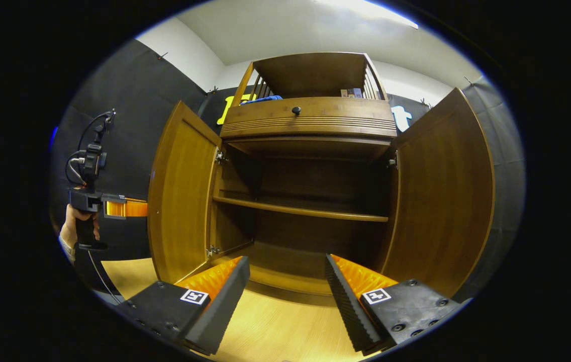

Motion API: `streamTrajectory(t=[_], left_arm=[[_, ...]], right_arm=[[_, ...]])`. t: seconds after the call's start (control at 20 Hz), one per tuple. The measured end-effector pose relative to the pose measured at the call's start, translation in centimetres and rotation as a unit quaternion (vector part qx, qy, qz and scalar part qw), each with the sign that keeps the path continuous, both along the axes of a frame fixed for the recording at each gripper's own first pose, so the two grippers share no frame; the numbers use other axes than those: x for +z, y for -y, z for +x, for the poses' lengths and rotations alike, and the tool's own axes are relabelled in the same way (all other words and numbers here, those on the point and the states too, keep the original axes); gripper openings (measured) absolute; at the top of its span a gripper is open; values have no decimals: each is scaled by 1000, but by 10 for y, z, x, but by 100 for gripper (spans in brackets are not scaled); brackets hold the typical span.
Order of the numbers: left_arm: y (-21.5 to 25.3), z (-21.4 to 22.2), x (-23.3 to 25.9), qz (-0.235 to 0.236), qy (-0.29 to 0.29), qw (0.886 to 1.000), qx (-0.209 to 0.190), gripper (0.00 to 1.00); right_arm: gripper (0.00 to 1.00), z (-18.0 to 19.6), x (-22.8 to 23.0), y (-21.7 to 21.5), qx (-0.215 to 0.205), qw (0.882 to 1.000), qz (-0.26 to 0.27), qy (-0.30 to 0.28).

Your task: Open the right door of the double-door shoe cabinet with the right hand, and open the left door with the left hand.

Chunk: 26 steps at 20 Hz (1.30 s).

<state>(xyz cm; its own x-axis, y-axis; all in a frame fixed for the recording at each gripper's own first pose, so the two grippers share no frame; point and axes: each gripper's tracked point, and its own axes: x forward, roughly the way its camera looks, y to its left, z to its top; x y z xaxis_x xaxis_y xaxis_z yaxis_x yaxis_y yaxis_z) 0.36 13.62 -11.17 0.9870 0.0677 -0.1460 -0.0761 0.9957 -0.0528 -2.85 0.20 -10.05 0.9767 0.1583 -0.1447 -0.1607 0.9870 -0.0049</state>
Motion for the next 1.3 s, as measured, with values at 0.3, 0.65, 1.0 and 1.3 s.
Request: streamTrajectory(t=[0.3,0.65,1.0,1.3], left_arm=[[-5,-6,10,4,12,999,50,20],[10,-43,25,-24,18,998,47,19],[114,-35,45,34,40,998,-47,27],[171,-6,31,22,33,992,-117,86]], right_arm=[[95,3,-2,-9,11,1000,-4,-2],[95,-1,2,-14,25,1000,-4,-1],[96,-7,7,-14,1,1000,11,-13],[96,-32,21,-6,-19,1000,-15,9]])
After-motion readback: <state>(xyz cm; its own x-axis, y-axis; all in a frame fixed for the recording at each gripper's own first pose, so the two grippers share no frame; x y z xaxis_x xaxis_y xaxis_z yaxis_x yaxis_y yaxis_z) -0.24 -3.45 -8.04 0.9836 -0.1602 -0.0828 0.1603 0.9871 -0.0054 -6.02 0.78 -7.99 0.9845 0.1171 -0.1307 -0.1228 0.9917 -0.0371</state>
